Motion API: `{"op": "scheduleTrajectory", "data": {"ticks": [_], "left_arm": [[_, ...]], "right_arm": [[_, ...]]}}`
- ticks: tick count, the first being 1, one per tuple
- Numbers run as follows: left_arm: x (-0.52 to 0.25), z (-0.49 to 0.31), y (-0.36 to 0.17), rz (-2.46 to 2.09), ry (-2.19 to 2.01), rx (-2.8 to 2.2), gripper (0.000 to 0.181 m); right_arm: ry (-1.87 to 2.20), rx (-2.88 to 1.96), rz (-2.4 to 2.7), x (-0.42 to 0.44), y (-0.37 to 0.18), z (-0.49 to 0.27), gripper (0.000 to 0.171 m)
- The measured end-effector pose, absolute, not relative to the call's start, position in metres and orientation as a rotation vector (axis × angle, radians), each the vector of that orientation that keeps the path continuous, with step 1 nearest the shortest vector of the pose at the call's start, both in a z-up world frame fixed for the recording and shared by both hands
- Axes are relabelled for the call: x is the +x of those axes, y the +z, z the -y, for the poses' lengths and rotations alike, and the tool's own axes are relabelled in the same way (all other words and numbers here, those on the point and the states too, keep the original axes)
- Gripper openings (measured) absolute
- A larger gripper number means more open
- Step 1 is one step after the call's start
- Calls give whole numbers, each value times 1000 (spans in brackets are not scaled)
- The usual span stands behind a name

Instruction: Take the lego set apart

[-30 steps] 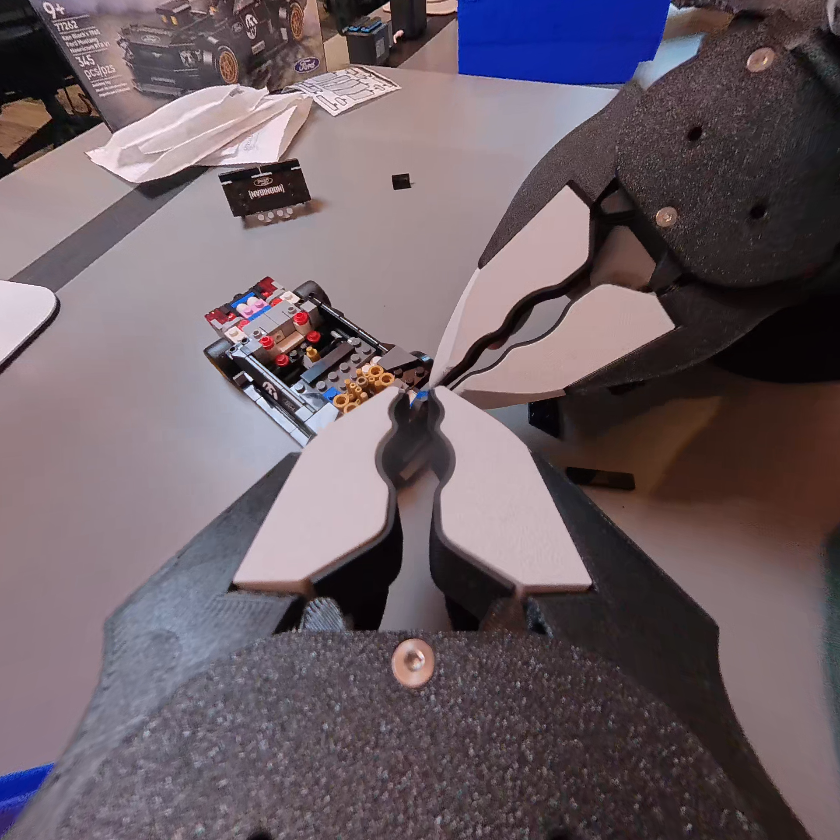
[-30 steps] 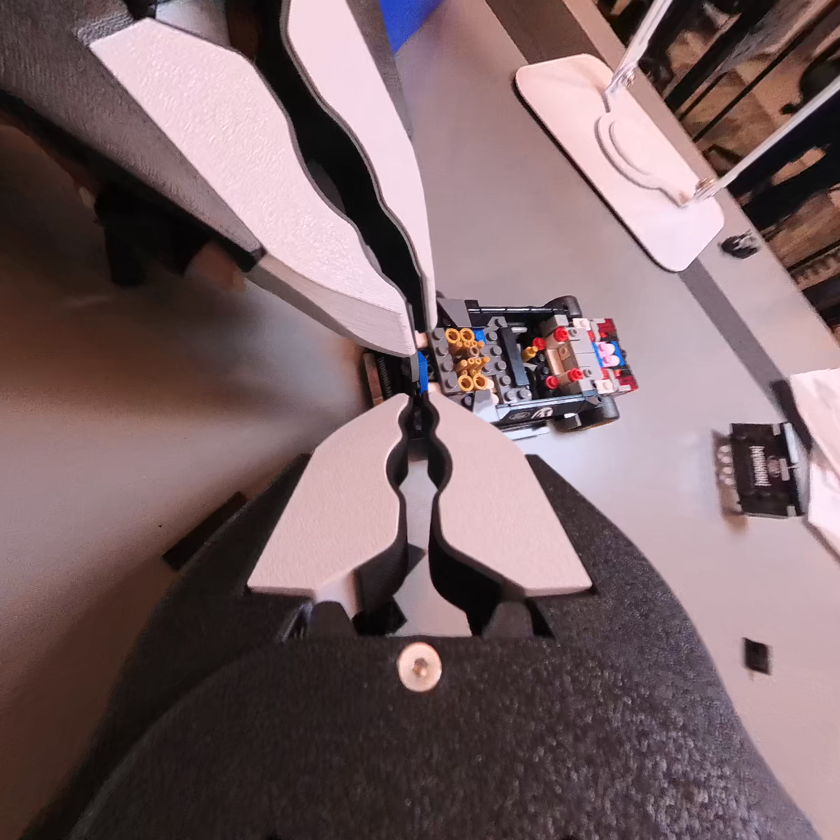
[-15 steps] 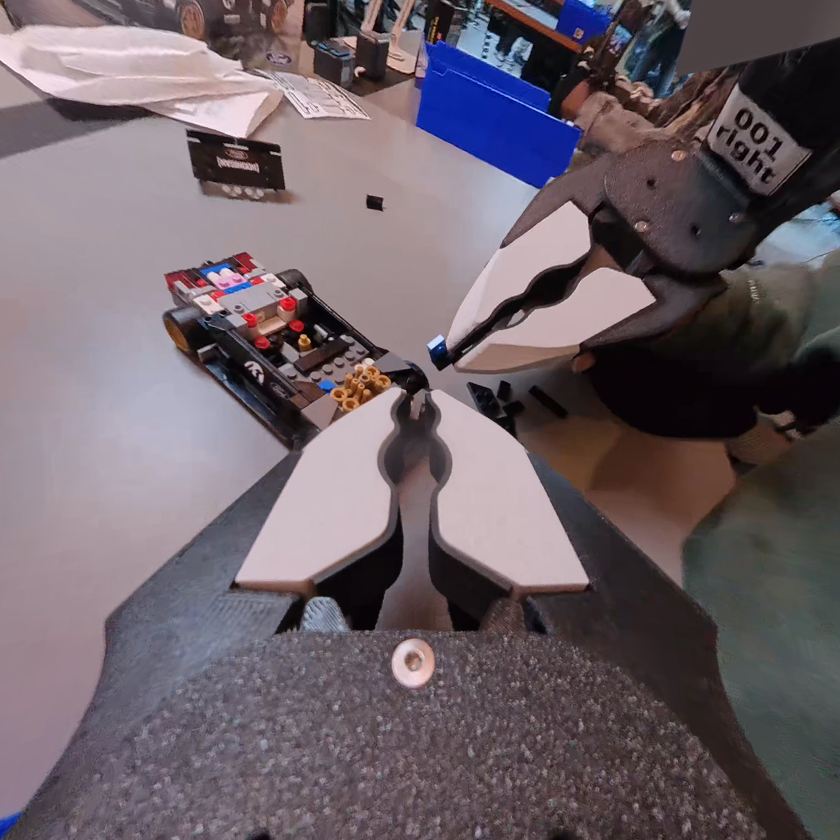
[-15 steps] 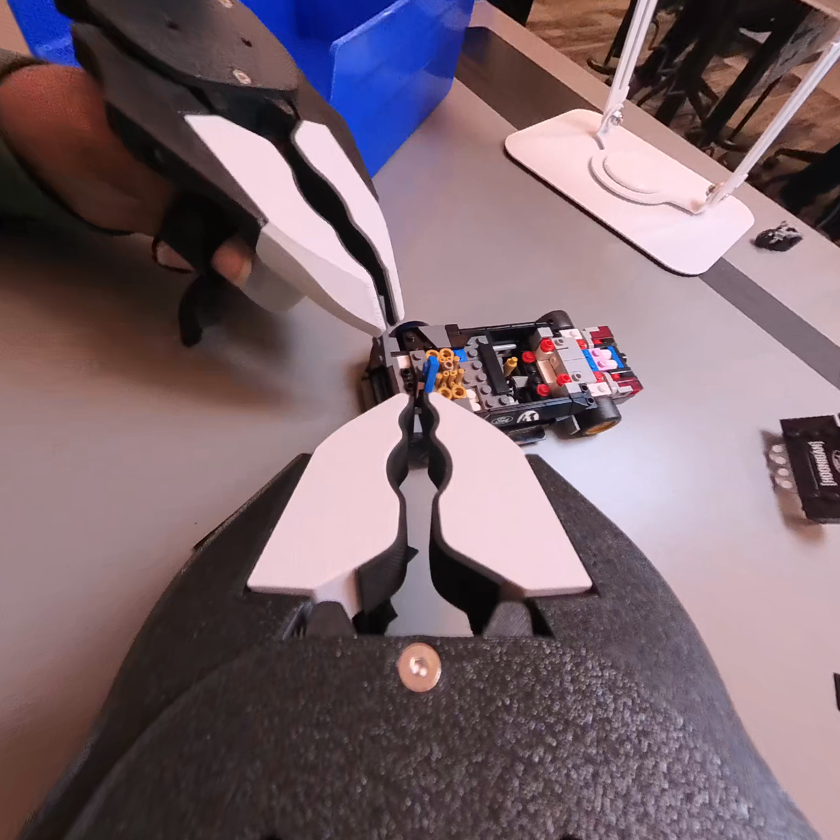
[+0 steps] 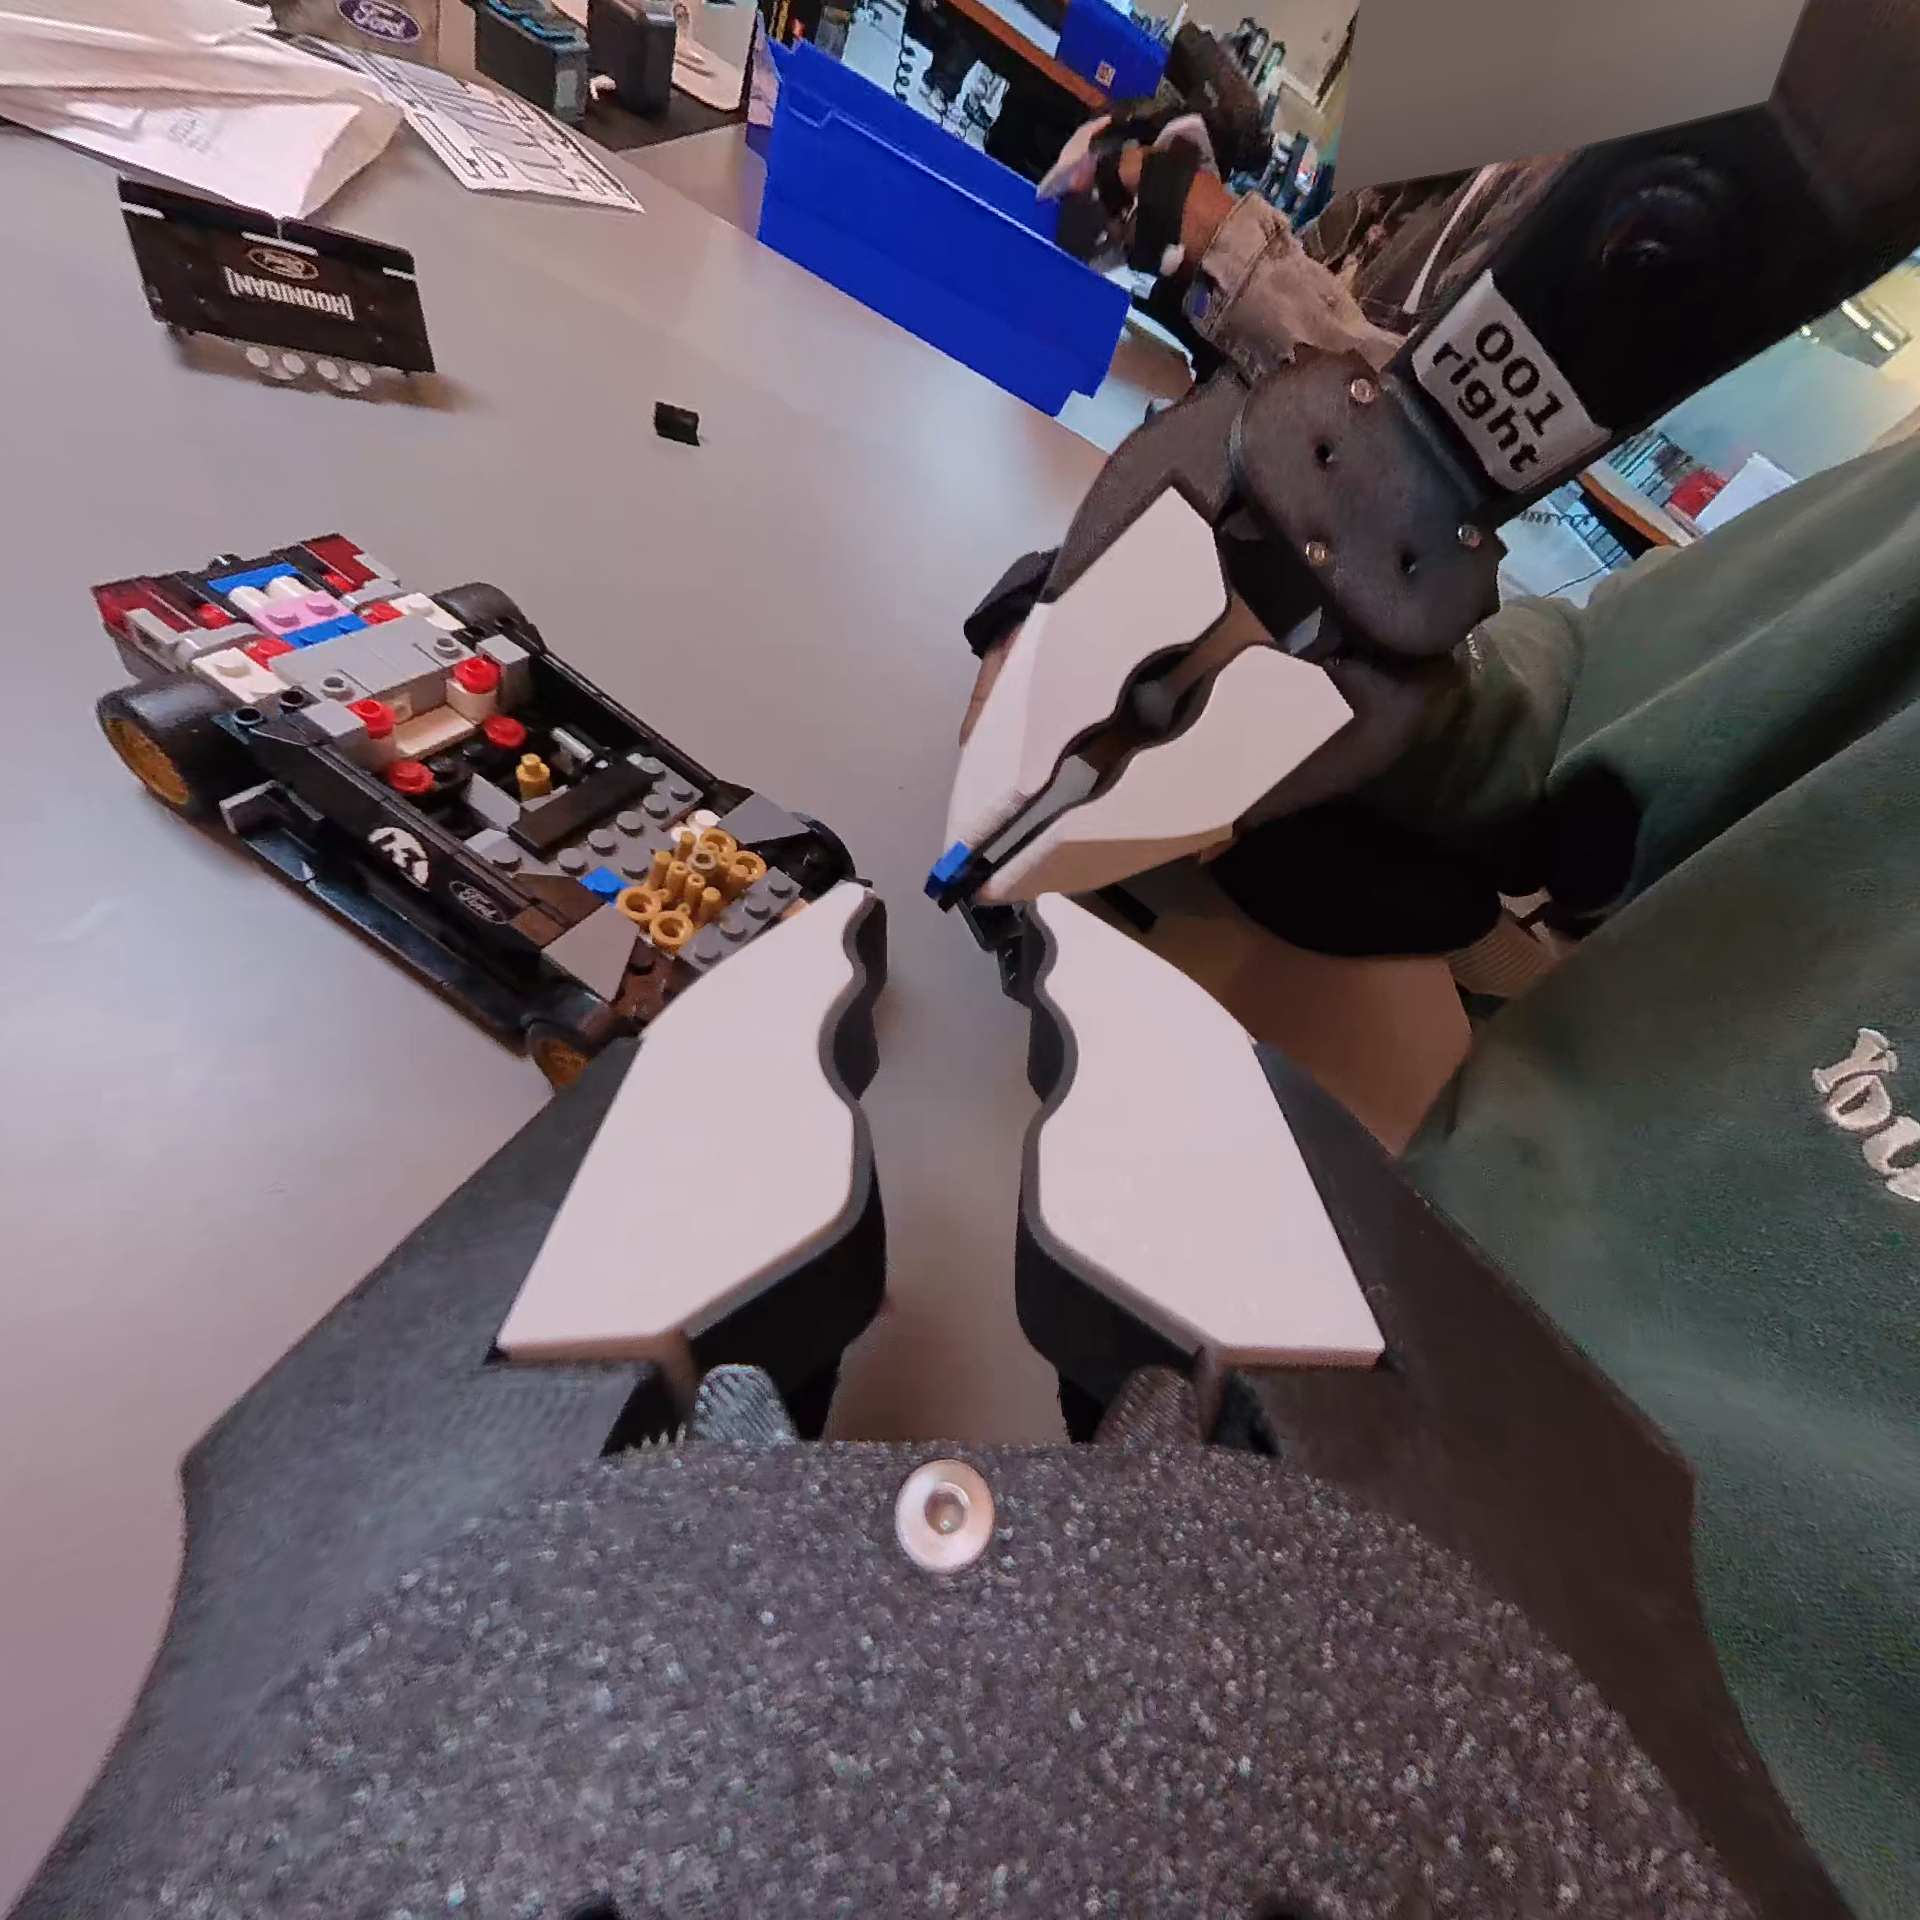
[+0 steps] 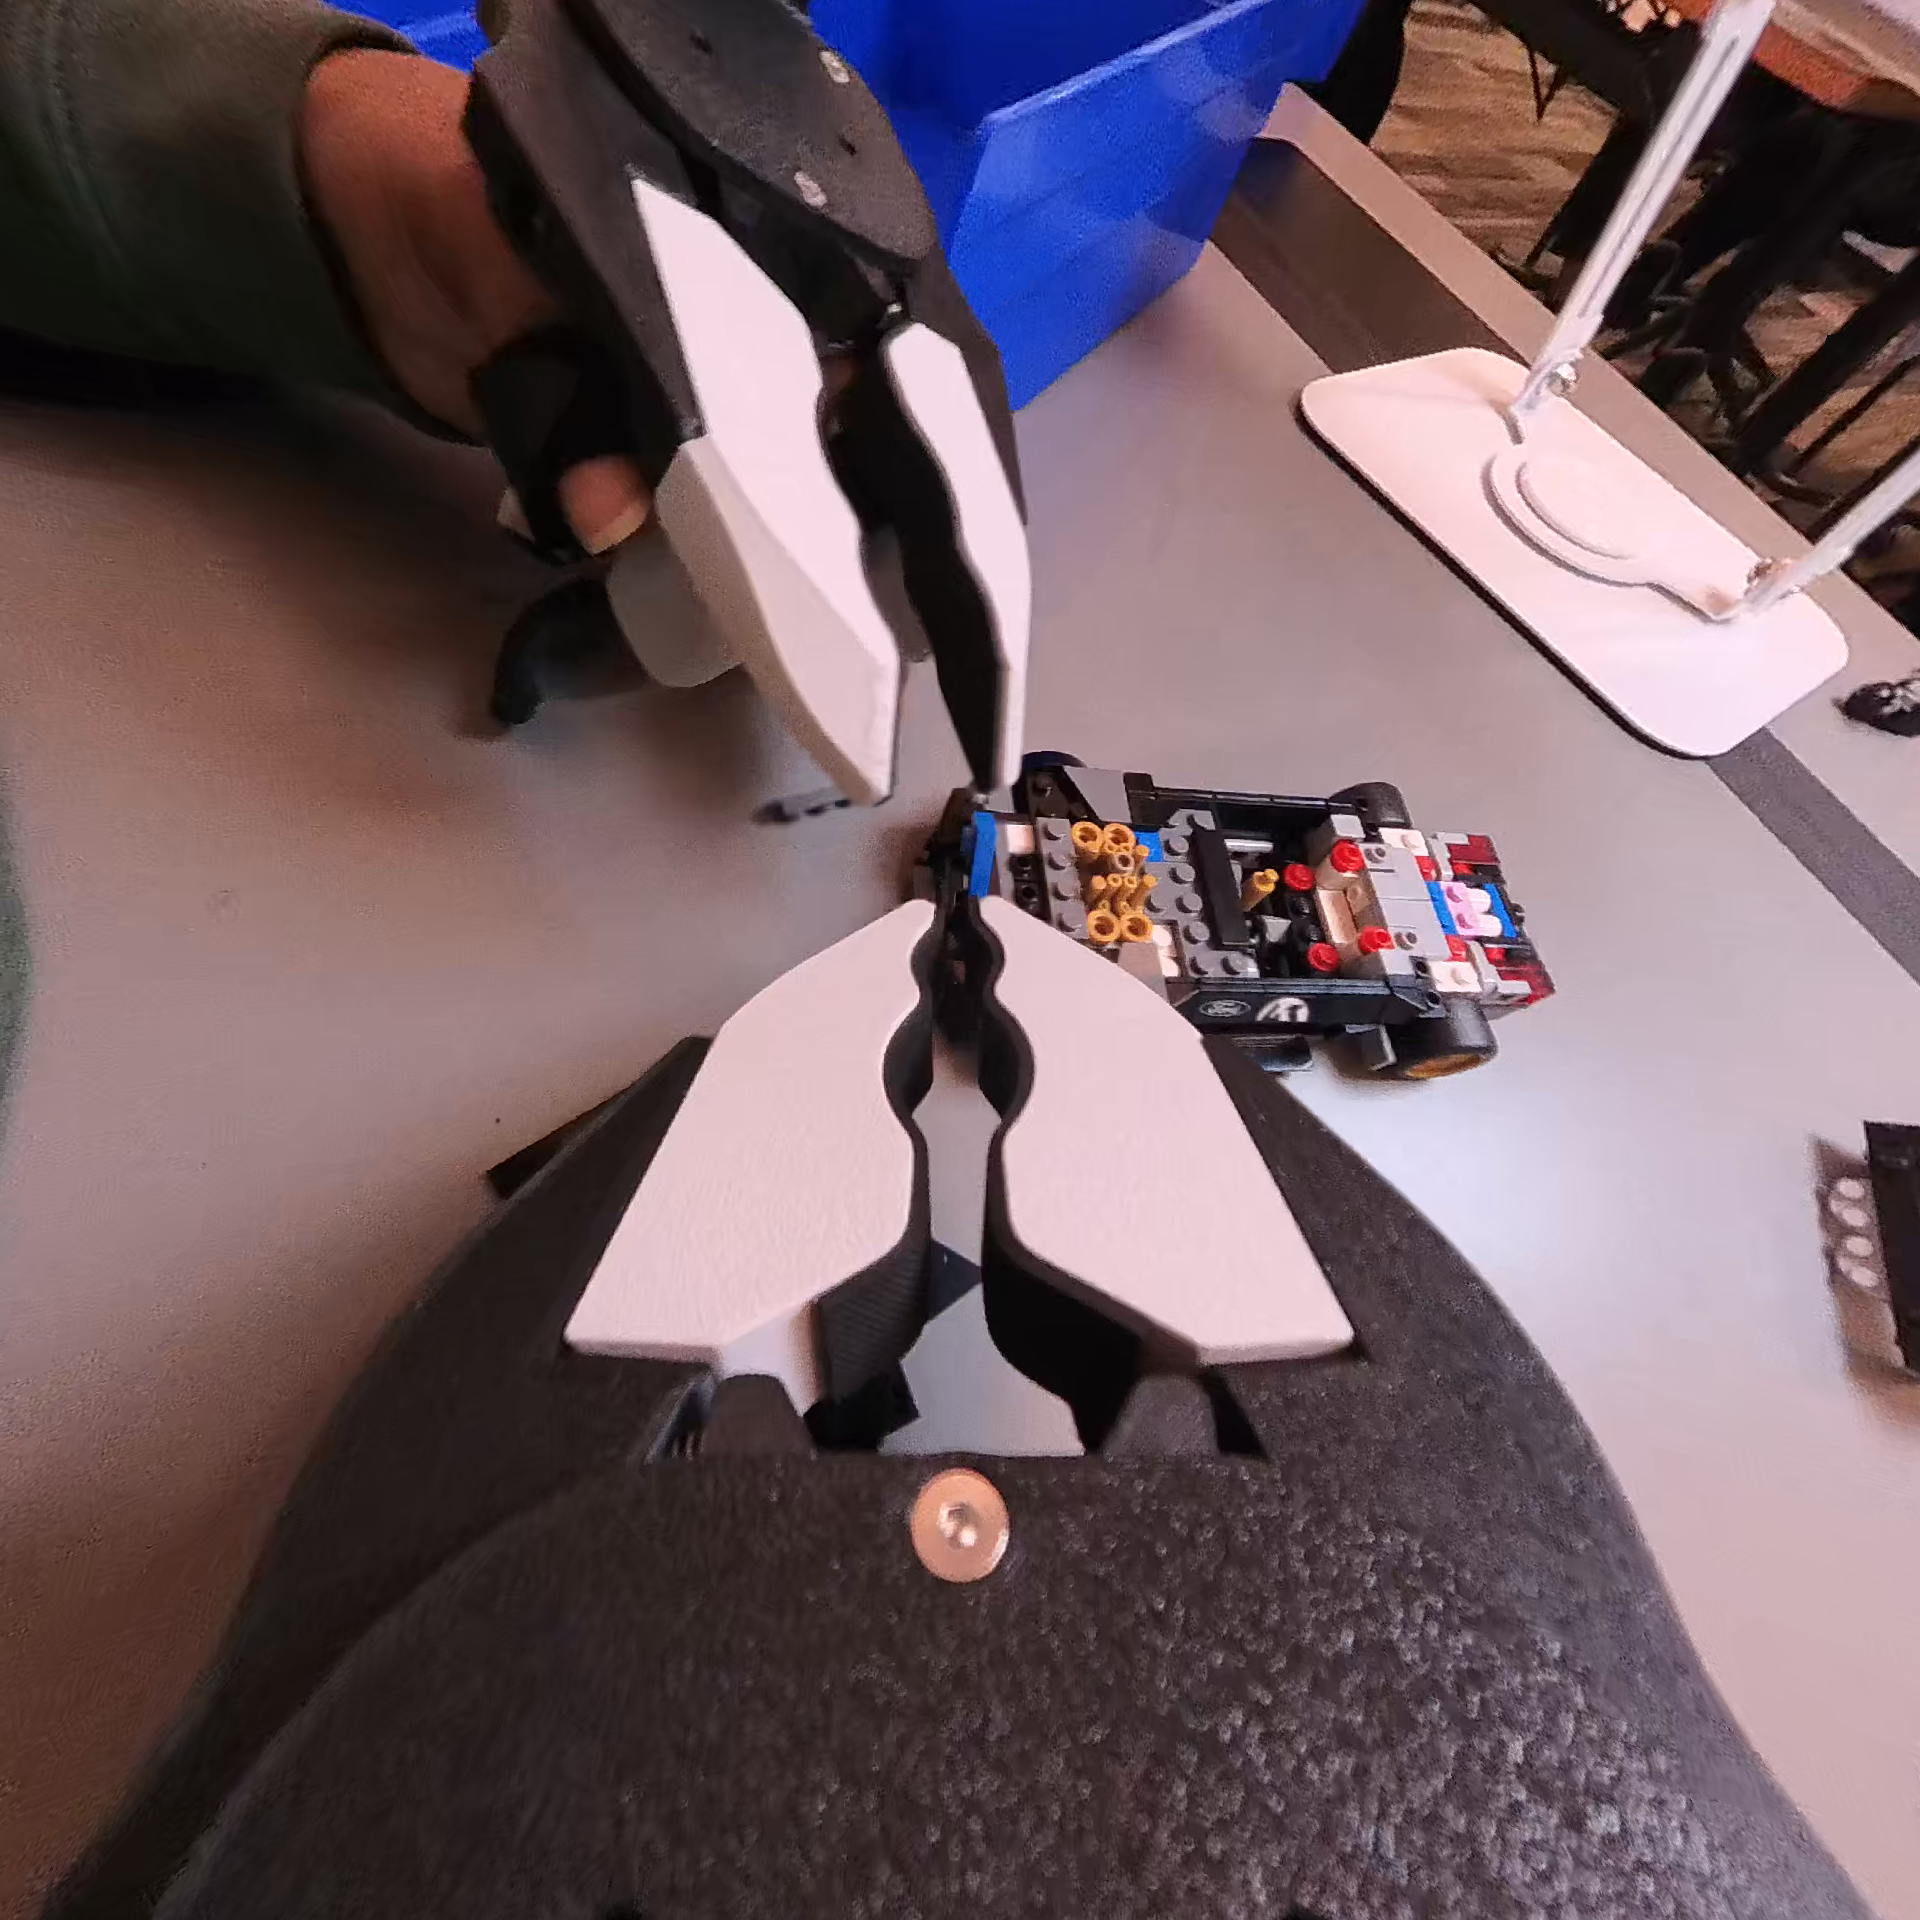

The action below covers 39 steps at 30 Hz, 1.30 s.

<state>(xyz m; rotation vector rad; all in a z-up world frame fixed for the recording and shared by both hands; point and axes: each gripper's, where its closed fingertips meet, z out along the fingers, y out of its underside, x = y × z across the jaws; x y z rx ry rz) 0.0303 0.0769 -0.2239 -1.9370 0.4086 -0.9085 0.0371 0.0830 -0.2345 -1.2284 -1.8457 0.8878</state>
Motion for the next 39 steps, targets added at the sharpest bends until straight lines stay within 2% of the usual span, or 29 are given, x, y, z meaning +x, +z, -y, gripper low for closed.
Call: {"op": "scheduleTrajectory", "data": {"ticks": [11,21,32,39], "left_arm": [[44,-66,-229,-581,-886,-1924,8],[46,-62,-226,-666,-839,-1906,6],[33,-74,-226,-277,-1092,-1997,5],[31,-74,-235,-273,-1100,-2013,5]], "right_arm": [[920,-1096,1934,40,-237,-63,3],[945,-1076,1934,42,-233,-61,3],[587,-783,1953,37,-235,-50,3],[833,-1090,2068,46,-257,-58,3]]}}
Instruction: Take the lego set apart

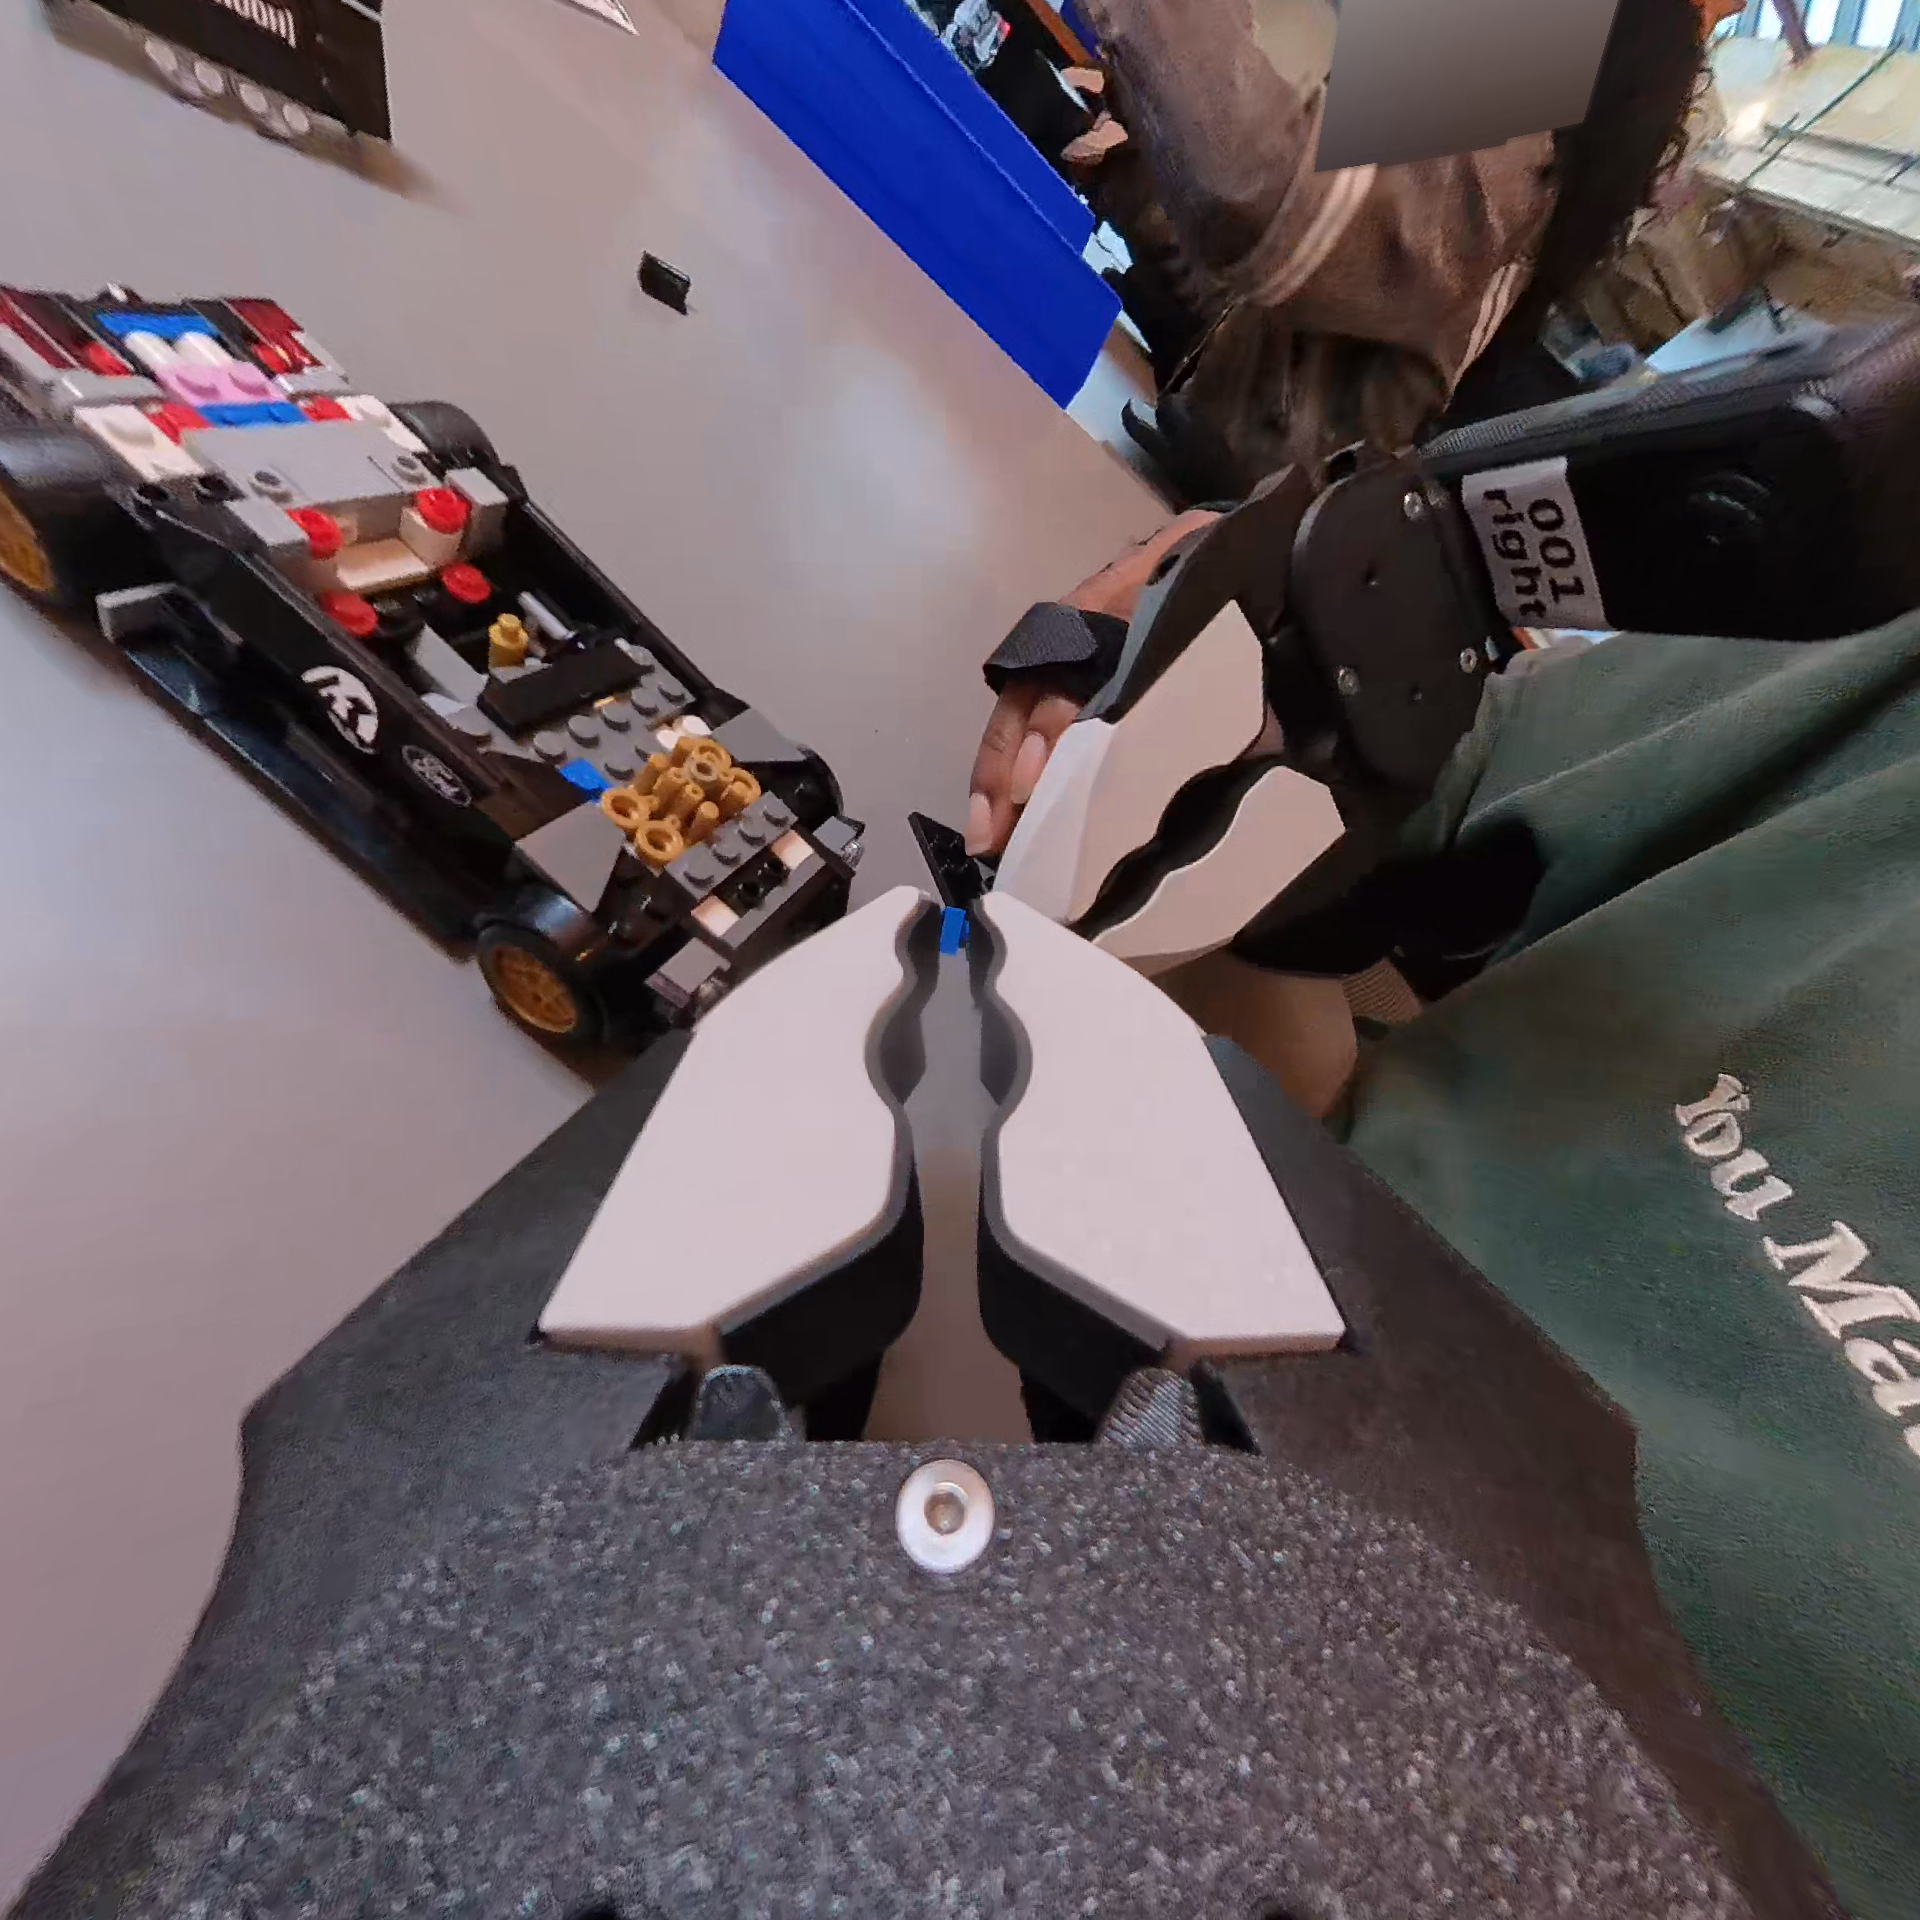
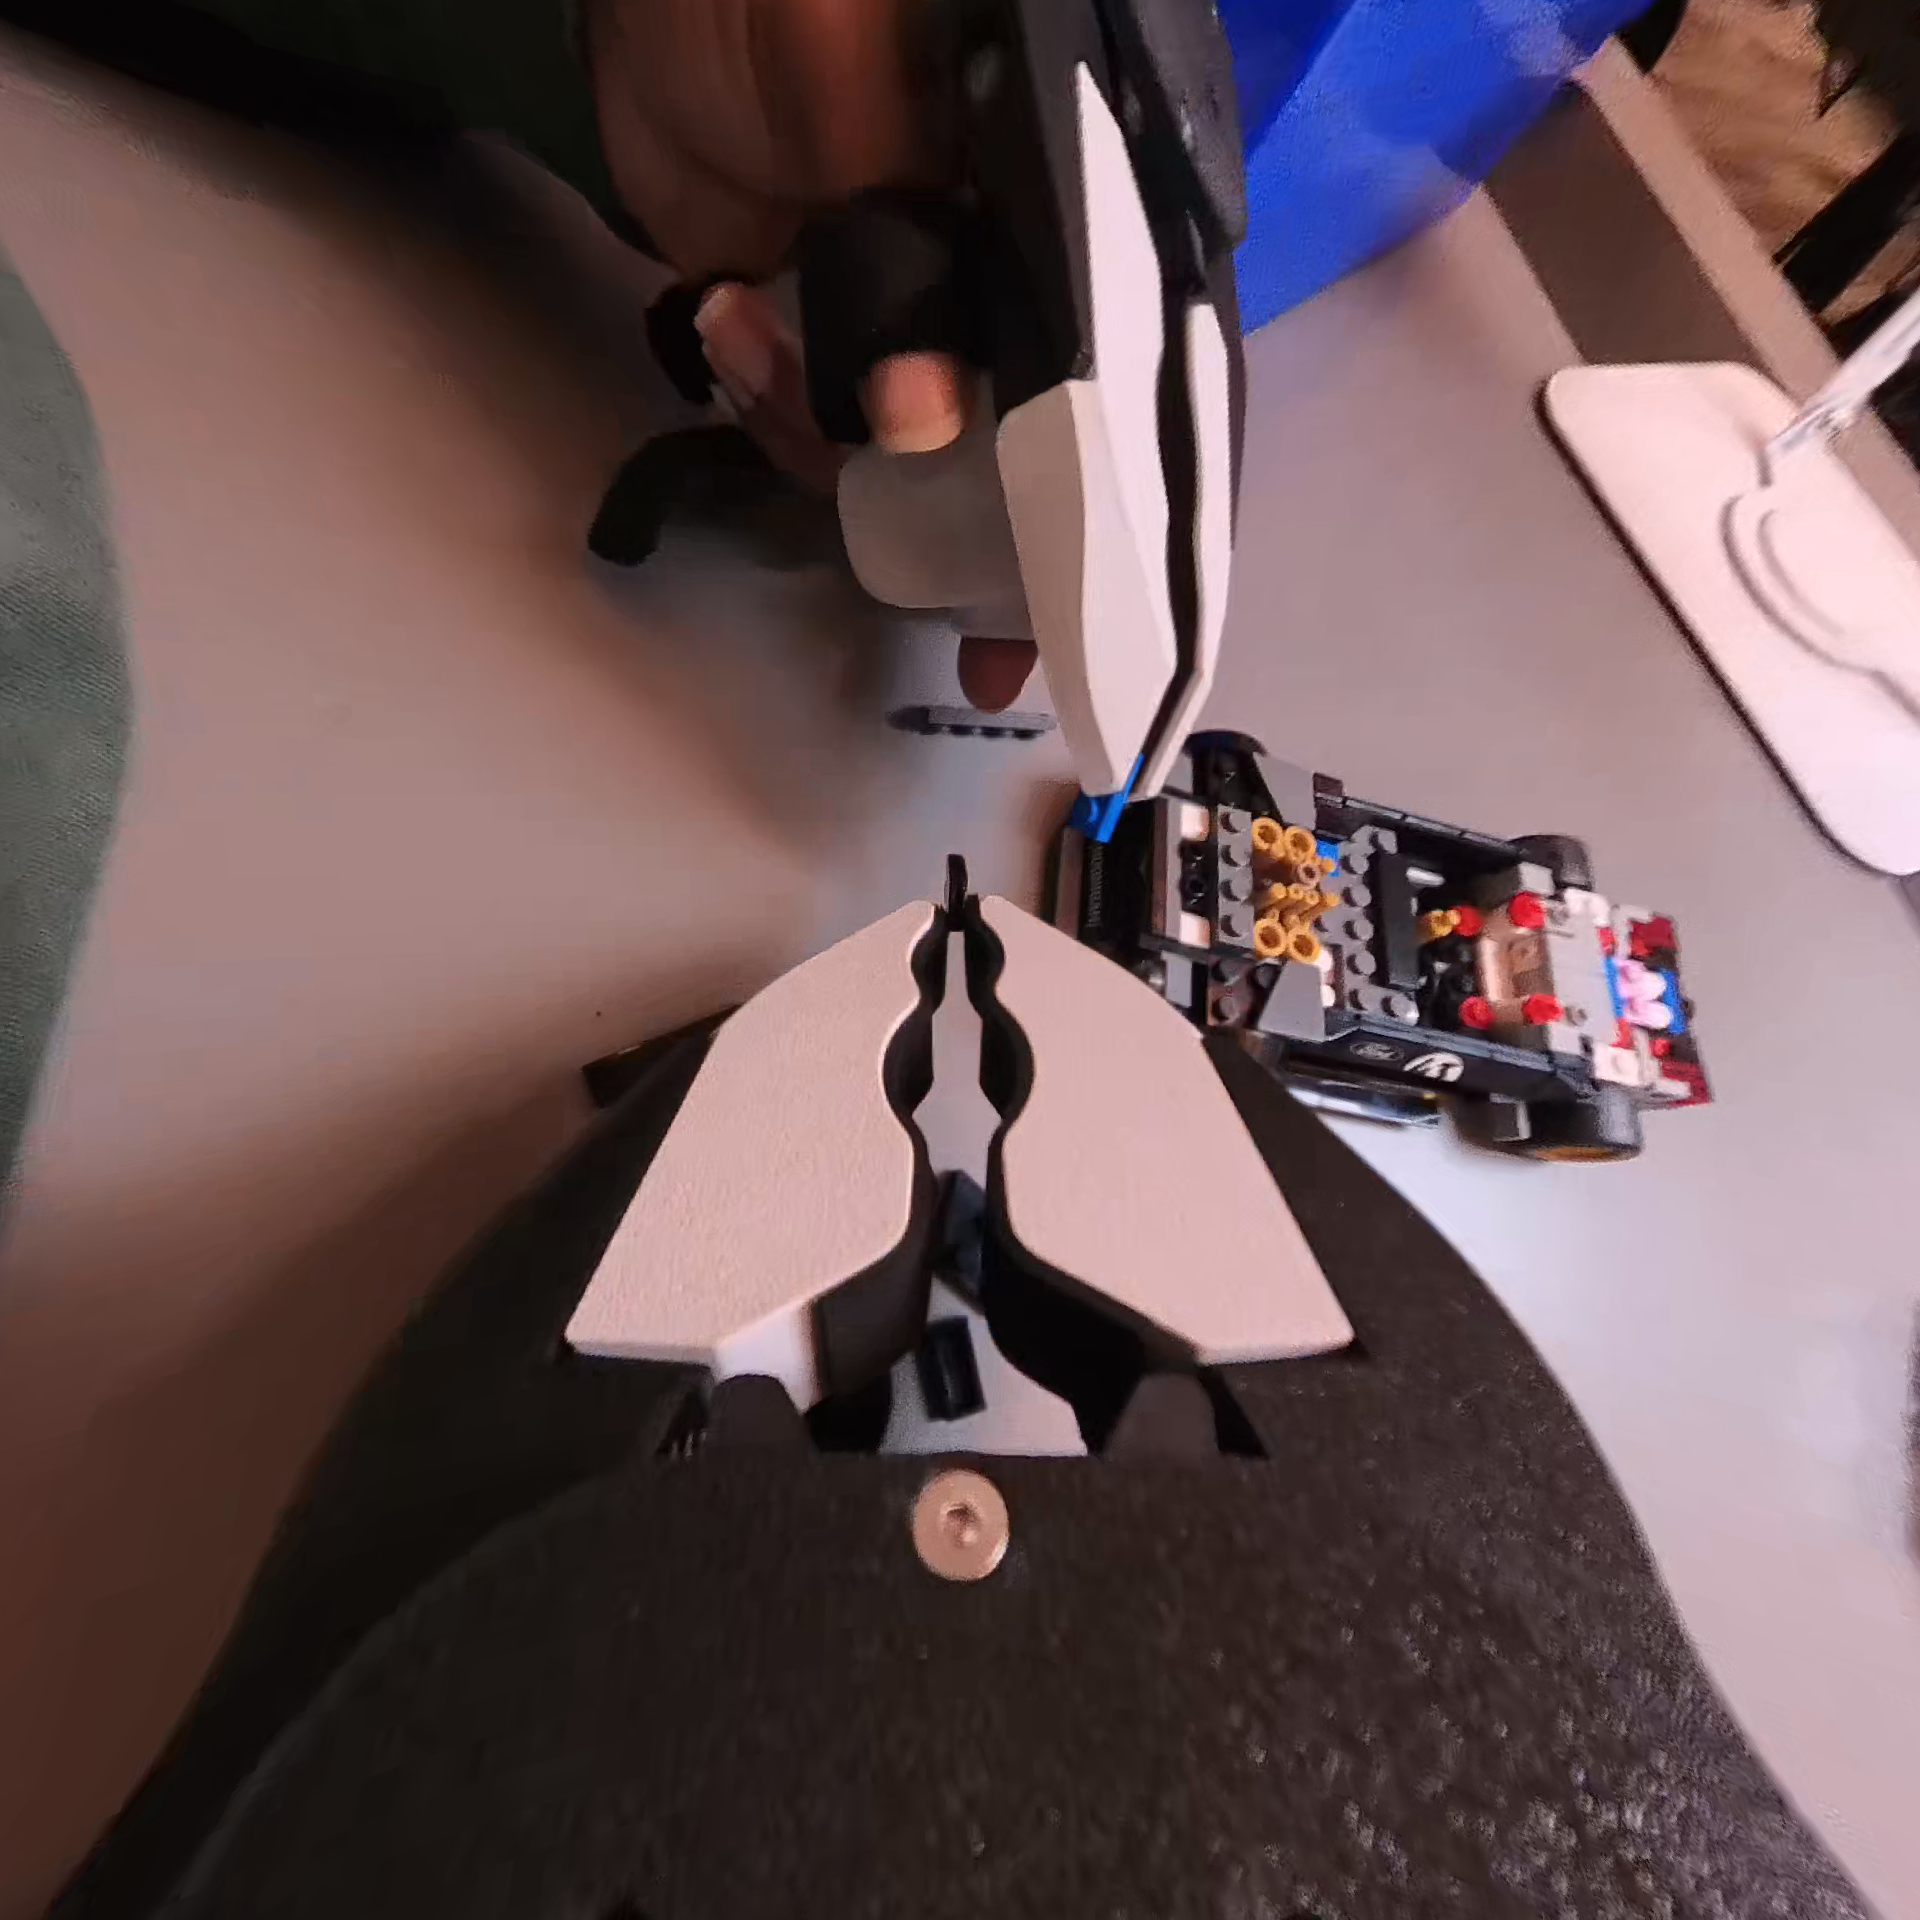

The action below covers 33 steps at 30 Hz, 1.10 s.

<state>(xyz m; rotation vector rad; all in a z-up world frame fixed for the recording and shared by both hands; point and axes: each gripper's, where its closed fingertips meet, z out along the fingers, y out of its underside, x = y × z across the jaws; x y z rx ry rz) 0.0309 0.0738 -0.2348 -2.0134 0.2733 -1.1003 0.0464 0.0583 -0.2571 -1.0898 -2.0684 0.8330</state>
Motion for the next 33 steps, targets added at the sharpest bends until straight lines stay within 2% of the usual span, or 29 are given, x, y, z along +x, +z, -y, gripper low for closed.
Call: {"op": "scheduleTrajectory", "data": {"ticks": [20,33], "left_arm": [[42,-65,-248,-361,-1122,-2086,5],[51,-55,-263,-563,-940,-2173,12]], "right_arm": [[1356,-1567,1920,48,-244,-64,3],[1252,-1627,1999,53,-262,-66,3]]}}
